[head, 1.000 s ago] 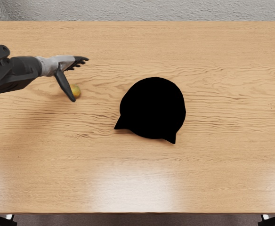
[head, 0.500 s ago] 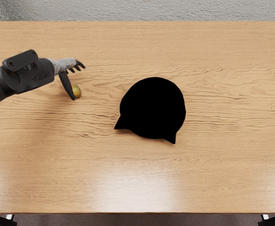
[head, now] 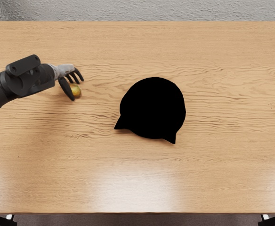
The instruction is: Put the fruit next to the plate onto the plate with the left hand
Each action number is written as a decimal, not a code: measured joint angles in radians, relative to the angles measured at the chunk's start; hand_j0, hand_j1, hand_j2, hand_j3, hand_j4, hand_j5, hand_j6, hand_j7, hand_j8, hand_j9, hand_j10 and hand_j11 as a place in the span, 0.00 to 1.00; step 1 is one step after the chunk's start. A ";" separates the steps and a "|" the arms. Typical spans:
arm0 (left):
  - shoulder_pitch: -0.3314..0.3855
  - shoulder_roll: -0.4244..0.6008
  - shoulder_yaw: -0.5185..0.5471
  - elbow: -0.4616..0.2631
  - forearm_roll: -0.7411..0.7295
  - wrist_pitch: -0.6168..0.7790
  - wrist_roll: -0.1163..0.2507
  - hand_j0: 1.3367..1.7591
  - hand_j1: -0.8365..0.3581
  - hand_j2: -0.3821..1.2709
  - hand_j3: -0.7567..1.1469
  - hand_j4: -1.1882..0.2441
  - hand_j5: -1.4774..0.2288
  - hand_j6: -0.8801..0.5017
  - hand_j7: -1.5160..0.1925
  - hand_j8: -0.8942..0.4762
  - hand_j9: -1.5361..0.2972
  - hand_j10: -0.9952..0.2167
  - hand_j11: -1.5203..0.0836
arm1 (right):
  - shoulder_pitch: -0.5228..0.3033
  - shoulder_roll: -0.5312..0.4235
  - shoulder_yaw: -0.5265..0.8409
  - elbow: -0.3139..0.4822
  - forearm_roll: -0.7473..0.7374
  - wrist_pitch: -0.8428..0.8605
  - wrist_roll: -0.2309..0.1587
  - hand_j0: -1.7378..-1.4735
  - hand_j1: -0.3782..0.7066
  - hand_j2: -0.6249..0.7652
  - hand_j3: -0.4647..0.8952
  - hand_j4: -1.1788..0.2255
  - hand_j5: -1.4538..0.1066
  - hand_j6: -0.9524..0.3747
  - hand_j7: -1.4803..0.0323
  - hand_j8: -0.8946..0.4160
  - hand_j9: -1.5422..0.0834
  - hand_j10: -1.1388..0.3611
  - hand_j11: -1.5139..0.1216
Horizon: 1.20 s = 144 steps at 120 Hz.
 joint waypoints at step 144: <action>-0.055 0.091 -0.334 -0.011 -0.017 -0.278 0.010 0.75 0.42 0.58 0.40 0.28 0.21 0.34 0.26 0.29 0.25 0.15 0.27 | 0.000 0.000 0.000 0.000 0.000 0.000 0.000 0.30 0.03 0.45 0.34 0.84 0.93 0.72 0.98 0.68 0.95 0.76 0.93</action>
